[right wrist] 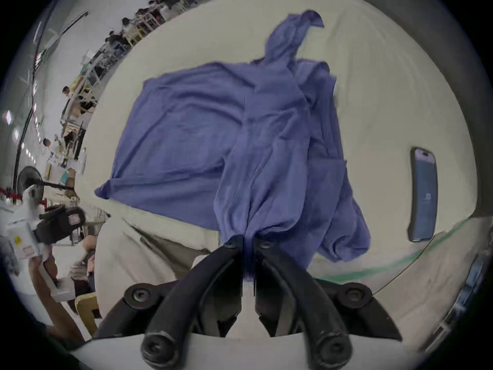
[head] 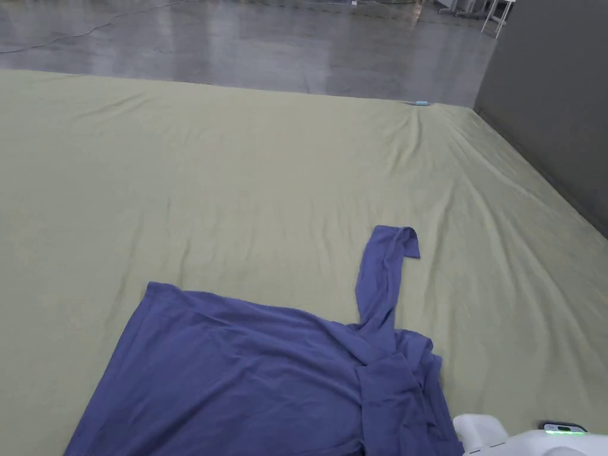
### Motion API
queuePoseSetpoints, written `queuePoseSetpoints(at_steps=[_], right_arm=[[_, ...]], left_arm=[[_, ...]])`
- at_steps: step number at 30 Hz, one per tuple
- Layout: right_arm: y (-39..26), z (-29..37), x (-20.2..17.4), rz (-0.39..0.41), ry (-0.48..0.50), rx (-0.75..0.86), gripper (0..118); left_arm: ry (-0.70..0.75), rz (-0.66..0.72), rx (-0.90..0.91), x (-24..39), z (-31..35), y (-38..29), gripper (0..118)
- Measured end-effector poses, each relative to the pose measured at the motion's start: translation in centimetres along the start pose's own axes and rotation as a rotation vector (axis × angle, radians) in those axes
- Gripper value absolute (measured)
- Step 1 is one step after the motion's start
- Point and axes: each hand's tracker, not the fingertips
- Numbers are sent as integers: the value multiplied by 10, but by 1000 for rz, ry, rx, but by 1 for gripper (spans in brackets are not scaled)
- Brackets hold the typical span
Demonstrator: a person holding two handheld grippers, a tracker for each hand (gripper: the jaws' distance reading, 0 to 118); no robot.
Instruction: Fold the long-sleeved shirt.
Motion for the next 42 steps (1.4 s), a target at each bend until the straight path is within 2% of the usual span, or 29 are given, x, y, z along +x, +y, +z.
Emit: queuePoseSetpoints(at_steps=[2, 9, 10, 11, 12, 13, 19, 20, 21, 23, 25, 27, 29, 32, 33, 34, 35, 37, 38, 39, 42], right_arm=[[7, -14, 2, -30, 10, -21, 3], [14, -39, 4, -53, 6, -64, 5], [13, -41, 5, -58, 3, -64, 19], [13, -43, 6, -61, -1, -61, 61], [13, -44, 6, -63, -3, -49, 92], [14, -41, 5, -59, 0, -23, 105], [17, 34, -15, -33, 96, 226, 105], [16, 42, -19, -37, 106, 255, 102], [13, 45, -22, -43, 108, 284, 84], [7, 48, -30, -5, 75, 331, 0], [1, 33, -42, 31, -14, 316, 0], [-1, 23, -46, 61, 40, 294, 0], [-2, 11, -46, 23, 130, 250, 0], [1, 7, -42, 11, 133, 227, 0], [0, 4, -41, 13, 124, 228, 0], [0, 2, -39, 14, 109, 232, 0], [0, 8, -38, 12, 101, 232, 0], [-1, 6, -29, -14, 107, 227, 0], [-2, 5, -23, -37, 115, 223, 0], [-3, 12, -22, -55, 120, 222, 0], [-7, 13, -4, -95, 102, 222, 0]], left_arm=[[1, 3, 0, -1, 0, -1, 0], [17, 27, -17, -11, -4, -3, 0], [18, 30, -18, -12, -5, -3, 0], [19, 33, -19, -12, -5, -3, 0], [19, 35, -19, -12, -6, -3, 0], [17, 35, -19, -12, -6, -2, 0], [16, 16, -17, -8, -7, 5, 0], [17, 15, -17, -8, -9, 6, 0], [17, 15, -17, -8, -10, 7, 0], [16, 19, -14, -8, -15, 10, 0], [18, 26, -13, -9, -20, 14, 0], [30, 26, -9, -10, -24, 20, 0], [39, 22, -3, -13, -28, 34, 0], [37, -2, 37, -22, -37, 76, 0], [37, -12, 55, -26, -43, 92, 22], [58, -17, 64, -31, -53, 114, 67], [94, -39, 91, -39, -64, 138, 118], [141, -61, 89, -56, -95, 180, 113], [105, -29, 173, -67, -110, 199, 113], [167, -8, 92, -78, -124, 215, 113], [242, 59, 41, -113, -169, 261, 113]])
